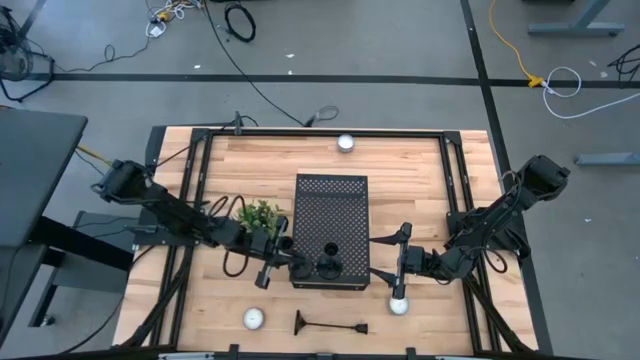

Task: Pick & Place candle stick holders
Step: Put the top black candlestick on the shelf, then put the black candlestick on the shelf

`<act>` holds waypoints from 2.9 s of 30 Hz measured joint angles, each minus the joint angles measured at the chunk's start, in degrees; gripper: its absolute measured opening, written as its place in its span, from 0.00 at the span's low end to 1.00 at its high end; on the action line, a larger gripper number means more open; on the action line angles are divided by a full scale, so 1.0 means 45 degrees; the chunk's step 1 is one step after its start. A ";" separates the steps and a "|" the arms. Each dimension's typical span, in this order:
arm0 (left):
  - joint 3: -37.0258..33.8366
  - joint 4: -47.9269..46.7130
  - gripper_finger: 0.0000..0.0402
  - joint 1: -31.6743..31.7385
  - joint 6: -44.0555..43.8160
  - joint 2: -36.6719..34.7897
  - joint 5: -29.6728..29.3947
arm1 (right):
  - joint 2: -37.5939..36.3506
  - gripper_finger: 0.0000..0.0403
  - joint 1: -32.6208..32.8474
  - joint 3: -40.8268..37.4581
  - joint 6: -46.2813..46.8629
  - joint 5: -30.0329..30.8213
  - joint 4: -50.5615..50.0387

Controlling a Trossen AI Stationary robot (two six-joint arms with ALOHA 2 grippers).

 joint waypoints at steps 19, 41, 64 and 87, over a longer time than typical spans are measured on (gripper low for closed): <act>0.0319 -0.0461 0.04 0.0259 -0.0434 0.0526 0.0247 | 0.0000 0.84 -0.0009 0.0000 -0.0003 -0.0015 -0.0092; 0.0300 -0.0585 0.07 0.0301 -0.0580 0.0546 0.0233 | 0.0000 0.84 -0.0009 0.0000 -0.0006 -0.0010 -0.0185; 0.0300 -0.0654 0.35 0.0292 -0.0648 0.0541 0.0202 | 0.0000 0.84 -0.0009 0.0000 0.0002 -0.0012 -0.0277; 0.0300 -0.0741 0.64 0.0287 -0.0925 0.0459 0.0339 | 0.0000 0.84 -0.0009 0.0000 0.0260 -0.0789 -0.0274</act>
